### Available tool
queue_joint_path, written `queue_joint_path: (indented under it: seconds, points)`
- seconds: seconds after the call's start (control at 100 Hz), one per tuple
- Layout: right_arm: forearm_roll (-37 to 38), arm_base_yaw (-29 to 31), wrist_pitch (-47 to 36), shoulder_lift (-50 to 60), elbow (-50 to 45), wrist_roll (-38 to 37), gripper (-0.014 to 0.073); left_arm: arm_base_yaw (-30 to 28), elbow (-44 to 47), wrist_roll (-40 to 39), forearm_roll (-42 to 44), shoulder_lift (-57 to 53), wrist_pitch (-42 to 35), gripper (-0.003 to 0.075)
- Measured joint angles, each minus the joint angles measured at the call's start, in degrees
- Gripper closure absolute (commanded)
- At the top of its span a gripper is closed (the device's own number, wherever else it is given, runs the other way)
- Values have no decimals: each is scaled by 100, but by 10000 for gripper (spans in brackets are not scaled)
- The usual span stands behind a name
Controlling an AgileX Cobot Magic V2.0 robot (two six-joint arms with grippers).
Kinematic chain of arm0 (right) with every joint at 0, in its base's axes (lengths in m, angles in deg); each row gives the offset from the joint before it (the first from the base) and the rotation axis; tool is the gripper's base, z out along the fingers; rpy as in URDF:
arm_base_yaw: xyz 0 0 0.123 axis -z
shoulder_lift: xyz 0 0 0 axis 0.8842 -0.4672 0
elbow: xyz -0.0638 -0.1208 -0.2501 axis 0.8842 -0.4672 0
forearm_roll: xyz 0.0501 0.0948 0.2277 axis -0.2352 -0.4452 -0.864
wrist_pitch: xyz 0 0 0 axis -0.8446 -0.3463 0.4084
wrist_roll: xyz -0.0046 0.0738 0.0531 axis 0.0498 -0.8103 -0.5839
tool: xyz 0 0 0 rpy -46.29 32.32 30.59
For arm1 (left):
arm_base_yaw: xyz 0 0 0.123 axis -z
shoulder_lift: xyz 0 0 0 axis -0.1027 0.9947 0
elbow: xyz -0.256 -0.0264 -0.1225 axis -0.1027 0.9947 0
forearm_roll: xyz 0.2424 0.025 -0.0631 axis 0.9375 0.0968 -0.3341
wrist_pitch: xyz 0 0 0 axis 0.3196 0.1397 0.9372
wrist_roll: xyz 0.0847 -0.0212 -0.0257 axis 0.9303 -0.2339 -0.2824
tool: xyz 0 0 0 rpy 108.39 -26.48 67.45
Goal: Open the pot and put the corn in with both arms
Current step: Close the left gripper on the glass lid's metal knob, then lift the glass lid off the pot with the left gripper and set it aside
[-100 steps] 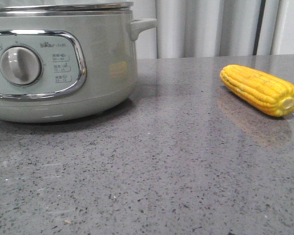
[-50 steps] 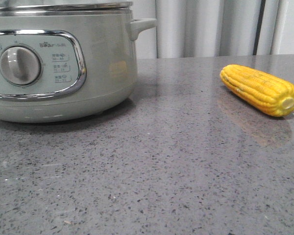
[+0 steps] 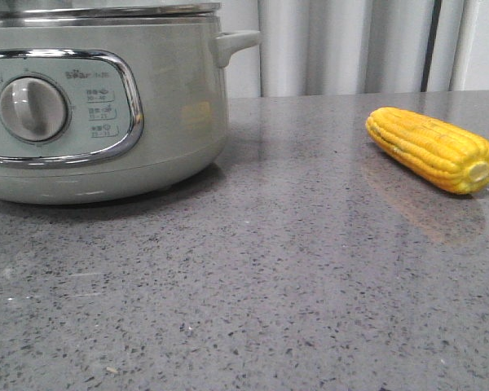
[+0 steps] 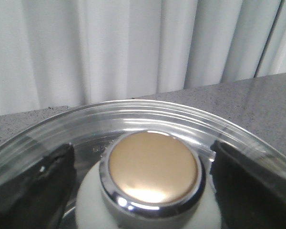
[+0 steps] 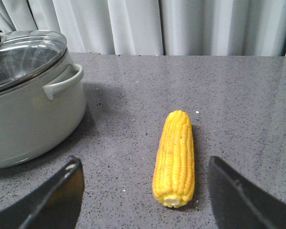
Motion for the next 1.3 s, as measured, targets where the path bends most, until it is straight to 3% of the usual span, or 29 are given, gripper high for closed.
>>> queue_joint_path:
  seconds: [0.18, 0.32, 0.64, 0.86, 1.05, 1.3]
  points:
    - [0, 0, 0, 0, 0, 0, 118, 0, 0, 39, -38, 2, -65, 452]
    - [0, 0, 0, 0, 0, 0, 118, 13, -14, 49, -38, 11, -28, 567]
    - [0, 0, 0, 0, 0, 0, 118, 13, -500, 49, -91, -177, 473, 585]
    - [0, 0, 0, 0, 0, 0, 119, -160, -1142, 49, -70, -723, 426, 585]
    - [0, 0, 0, 0, 0, 0, 119, -1004, -1234, 49, -70, -1247, 724, 585]
    - [0, 0, 0, 0, 0, 0, 119, -3026, -1167, 49, 4, -1514, 1995, 585]
